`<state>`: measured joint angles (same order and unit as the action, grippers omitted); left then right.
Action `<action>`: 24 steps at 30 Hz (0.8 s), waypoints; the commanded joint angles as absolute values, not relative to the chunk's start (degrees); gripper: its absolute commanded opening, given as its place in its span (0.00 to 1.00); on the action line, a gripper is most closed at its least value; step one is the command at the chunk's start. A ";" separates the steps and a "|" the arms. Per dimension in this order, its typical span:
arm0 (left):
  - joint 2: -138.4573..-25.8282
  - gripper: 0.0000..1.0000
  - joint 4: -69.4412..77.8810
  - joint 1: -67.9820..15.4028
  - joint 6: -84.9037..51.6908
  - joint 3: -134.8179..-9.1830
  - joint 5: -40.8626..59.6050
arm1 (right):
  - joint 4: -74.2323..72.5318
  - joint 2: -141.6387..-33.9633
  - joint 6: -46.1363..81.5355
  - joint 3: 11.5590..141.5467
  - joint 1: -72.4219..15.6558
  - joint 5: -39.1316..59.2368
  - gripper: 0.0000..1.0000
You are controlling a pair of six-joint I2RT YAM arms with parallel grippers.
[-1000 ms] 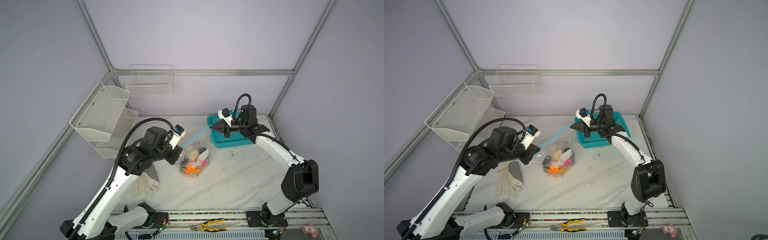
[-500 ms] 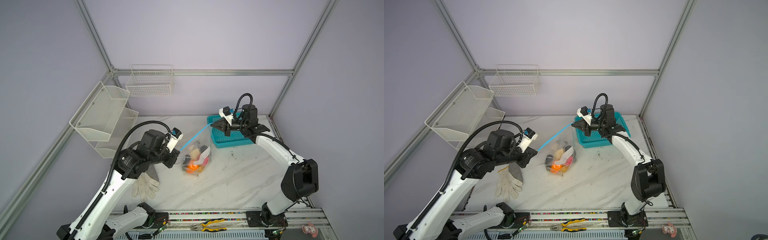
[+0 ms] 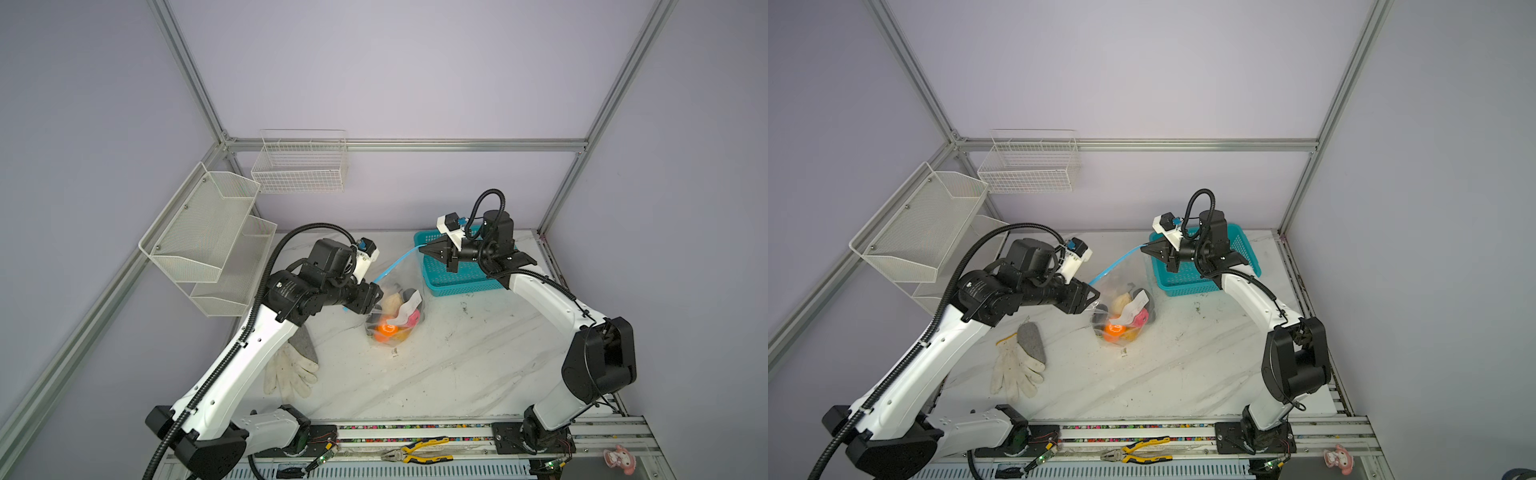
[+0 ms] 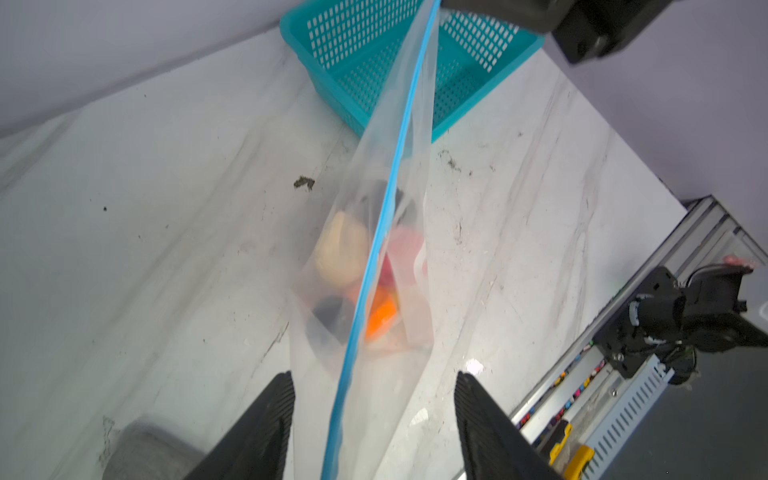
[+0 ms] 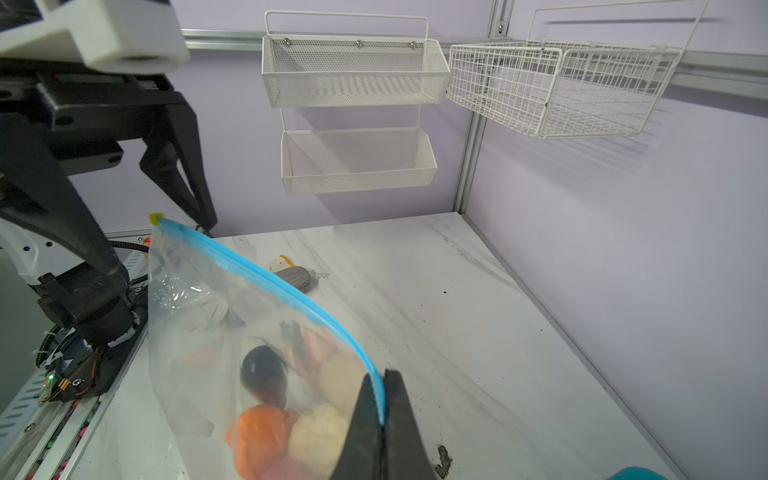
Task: Place the food in the zip-top bag and seal the zipper
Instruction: 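Slide the left gripper along the blue zipper away from the right gripper, pressing it shut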
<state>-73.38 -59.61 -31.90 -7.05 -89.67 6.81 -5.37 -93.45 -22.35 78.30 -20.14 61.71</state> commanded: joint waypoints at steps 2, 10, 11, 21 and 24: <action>-78.26 0.59 -53.01 -30.93 -8.12 -97.64 6.18 | -7.76 -94.04 -21.61 78.48 -20.82 63.02 0.00; -80.49 0.40 -50.25 -29.81 -6.53 -98.61 14.71 | -7.29 -93.78 -21.41 78.83 -20.84 63.17 0.00; -81.96 0.37 -50.52 -29.88 -6.26 -98.87 14.80 | -7.29 -93.80 -21.44 78.75 -20.89 63.17 0.00; -82.56 0.07 -52.34 -29.88 -5.25 -99.49 15.56 | -7.32 -94.44 -20.85 79.42 -20.91 63.20 0.00; -82.33 0.04 -52.45 -29.88 -5.45 -99.45 15.63 | -7.29 -94.48 -20.80 79.45 -20.86 62.87 0.00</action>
